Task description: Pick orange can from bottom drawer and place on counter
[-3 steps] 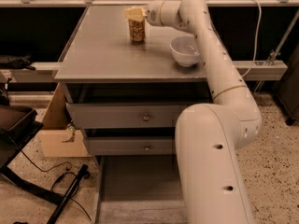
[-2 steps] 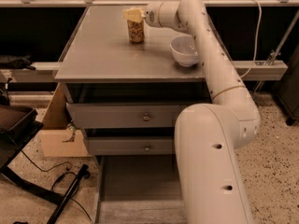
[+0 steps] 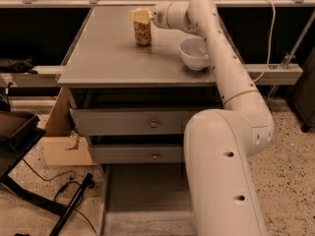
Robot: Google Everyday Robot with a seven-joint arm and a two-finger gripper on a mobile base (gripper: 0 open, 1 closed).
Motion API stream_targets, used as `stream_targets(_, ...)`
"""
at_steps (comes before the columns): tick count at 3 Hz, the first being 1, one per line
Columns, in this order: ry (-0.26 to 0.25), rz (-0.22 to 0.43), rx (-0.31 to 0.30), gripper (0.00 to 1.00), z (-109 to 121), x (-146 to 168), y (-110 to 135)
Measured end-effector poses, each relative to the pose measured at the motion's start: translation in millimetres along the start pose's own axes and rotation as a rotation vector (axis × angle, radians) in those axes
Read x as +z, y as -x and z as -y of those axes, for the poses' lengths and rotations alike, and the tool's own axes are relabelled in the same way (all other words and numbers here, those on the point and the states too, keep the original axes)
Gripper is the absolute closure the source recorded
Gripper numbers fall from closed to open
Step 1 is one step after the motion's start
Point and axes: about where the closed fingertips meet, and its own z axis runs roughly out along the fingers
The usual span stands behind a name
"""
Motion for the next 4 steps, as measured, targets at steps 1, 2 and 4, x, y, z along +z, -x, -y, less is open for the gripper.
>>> stream_targets(1,0.014,0.015,0.002,0.08,-2,-4,5)
stream_targets(2,0.031,-0.007,-0.017,0.0,-11,-38,32)
stream_targets(4,0.005,-0.194,-0.035,0.0,-44,-121,67)
